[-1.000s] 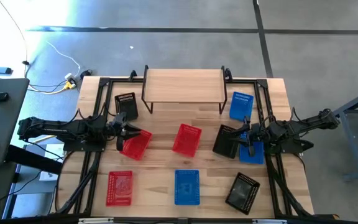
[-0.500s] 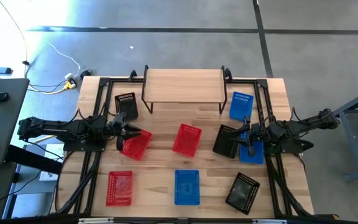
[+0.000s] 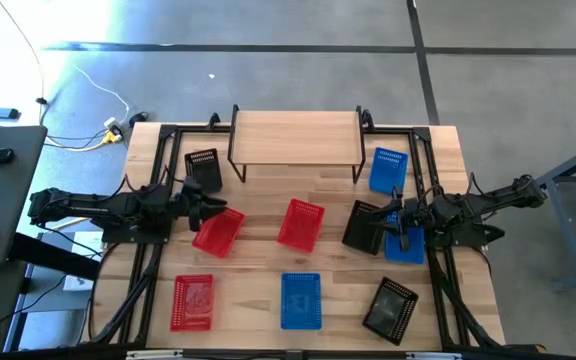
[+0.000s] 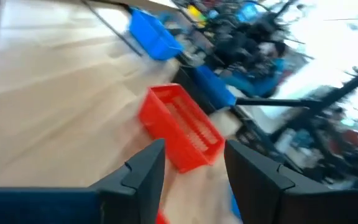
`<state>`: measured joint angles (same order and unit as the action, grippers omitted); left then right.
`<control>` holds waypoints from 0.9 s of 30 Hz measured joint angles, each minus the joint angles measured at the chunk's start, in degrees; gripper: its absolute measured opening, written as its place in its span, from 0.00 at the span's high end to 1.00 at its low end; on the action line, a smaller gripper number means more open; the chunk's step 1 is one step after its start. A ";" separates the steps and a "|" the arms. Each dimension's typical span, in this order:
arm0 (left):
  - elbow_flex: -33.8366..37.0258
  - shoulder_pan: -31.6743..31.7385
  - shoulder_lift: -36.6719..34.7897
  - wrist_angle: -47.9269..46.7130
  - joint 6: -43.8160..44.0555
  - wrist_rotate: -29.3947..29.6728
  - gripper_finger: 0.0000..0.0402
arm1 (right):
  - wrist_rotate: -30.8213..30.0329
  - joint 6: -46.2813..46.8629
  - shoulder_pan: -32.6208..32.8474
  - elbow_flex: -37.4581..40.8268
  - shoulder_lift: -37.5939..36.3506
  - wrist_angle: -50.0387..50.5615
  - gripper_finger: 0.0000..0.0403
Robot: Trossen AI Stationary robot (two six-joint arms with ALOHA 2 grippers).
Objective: Stack baskets on shelf by color
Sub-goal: Put the top left red basket on the shelf
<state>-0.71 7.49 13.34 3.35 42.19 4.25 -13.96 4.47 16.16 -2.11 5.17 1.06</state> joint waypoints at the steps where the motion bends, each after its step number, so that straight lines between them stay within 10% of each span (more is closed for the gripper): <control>1: 0.00 0.00 0.00 1.43 -0.50 -1.61 0.61 | 0.00 0.00 -0.02 0.00 0.02 0.00 0.69; 12: -8.78 0.00 0.33 0.27 -9.58 -14.15 0.66 | 0.00 0.00 -0.02 0.00 0.02 0.00 0.69; 27: -30.34 -0.03 10.08 -28.95 -22.64 -20.30 0.67 | 0.00 0.00 0.00 0.00 0.01 0.00 0.69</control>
<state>-31.05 7.46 23.43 -25.60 19.56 -16.05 -13.96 4.47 16.16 -2.11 5.18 1.06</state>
